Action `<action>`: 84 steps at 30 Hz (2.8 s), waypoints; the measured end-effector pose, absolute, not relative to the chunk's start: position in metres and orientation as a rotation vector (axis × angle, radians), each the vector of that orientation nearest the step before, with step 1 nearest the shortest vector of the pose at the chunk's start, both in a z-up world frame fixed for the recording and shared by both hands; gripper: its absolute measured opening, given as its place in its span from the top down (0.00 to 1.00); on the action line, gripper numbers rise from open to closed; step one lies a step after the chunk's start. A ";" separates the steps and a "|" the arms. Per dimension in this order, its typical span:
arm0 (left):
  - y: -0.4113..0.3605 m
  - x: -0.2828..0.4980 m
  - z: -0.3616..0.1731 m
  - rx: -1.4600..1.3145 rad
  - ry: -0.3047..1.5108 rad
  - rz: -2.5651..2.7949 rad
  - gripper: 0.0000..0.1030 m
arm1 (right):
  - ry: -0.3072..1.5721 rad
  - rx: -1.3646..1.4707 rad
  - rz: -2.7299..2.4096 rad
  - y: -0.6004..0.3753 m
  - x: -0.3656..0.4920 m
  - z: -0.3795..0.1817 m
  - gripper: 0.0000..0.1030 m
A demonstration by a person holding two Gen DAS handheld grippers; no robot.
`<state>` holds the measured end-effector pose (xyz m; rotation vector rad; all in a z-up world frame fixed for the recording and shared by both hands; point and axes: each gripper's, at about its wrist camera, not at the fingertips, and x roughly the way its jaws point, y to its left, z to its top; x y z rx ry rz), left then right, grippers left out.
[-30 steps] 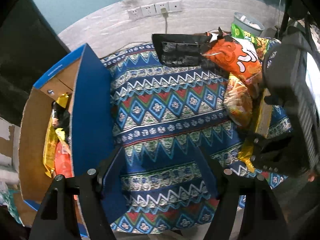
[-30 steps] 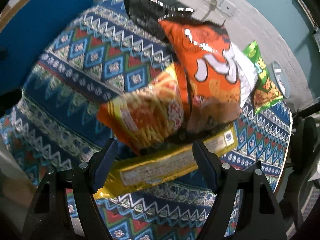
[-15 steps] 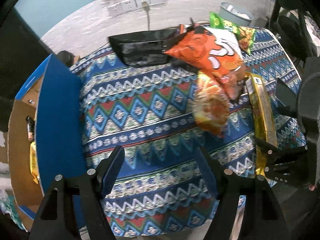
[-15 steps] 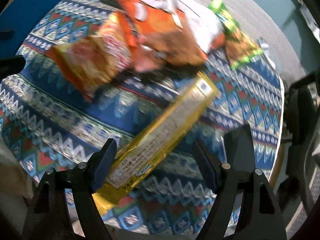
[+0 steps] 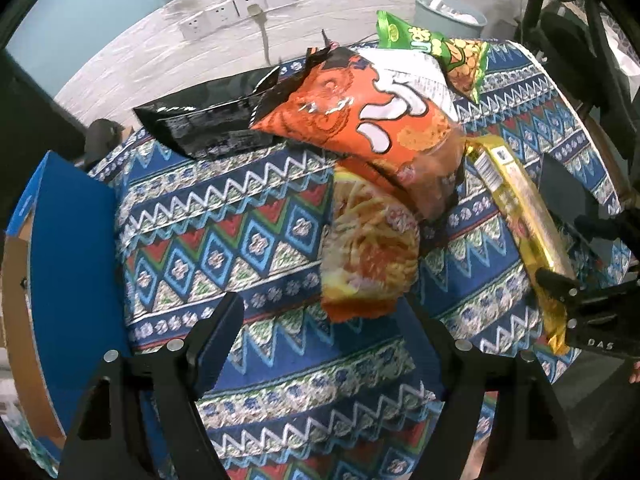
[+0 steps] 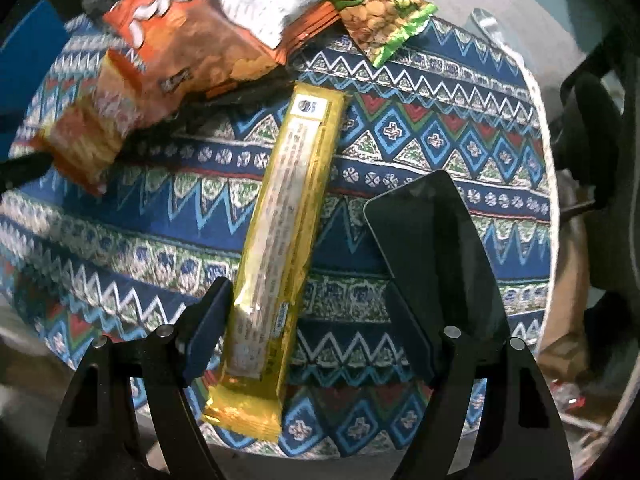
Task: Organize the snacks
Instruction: 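Grasp the red fries bag with the left tool while the right tool grasps the long gold bar, then lift the fries bag and gold bar and carry both over the box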
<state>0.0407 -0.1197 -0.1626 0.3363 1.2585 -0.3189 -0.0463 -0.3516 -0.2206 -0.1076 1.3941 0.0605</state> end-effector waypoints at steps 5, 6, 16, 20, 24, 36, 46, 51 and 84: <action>-0.130 0.052 -0.167 0.299 1.261 -0.346 0.22 | 1.393 -0.060 0.073 -0.353 -0.026 -0.231 0.25; -0.133 0.055 -0.169 0.298 1.260 -0.349 0.22 | 1.392 -0.054 0.079 -0.353 -0.020 -0.233 0.25; -0.152 0.073 -0.198 0.346 1.289 -0.362 0.18 | 1.361 -0.021 0.083 -0.334 0.015 -0.257 0.58; -0.156 0.080 -0.209 0.356 1.295 -0.357 0.17 | 1.340 -0.009 0.089 -0.330 0.036 -0.258 0.67; -0.159 0.084 -0.217 0.377 1.275 -0.360 0.22 | 1.334 -0.003 0.101 -0.334 0.049 -0.254 0.66; -0.167 0.066 -0.215 0.448 1.224 -0.390 0.52 | 1.318 -0.037 0.082 -0.337 0.047 -0.256 0.70; -0.140 0.036 -0.198 0.439 1.228 -0.352 0.56 | 1.310 -0.043 0.080 -0.328 0.027 -0.228 0.69; -0.119 0.018 -0.181 0.412 1.214 -0.340 0.56 | 1.284 -0.035 0.085 -0.333 0.023 -0.207 0.69; -0.053 0.000 -0.085 0.253 1.066 -0.295 0.56 | 1.034 -0.041 0.185 -0.290 -0.014 -0.091 0.70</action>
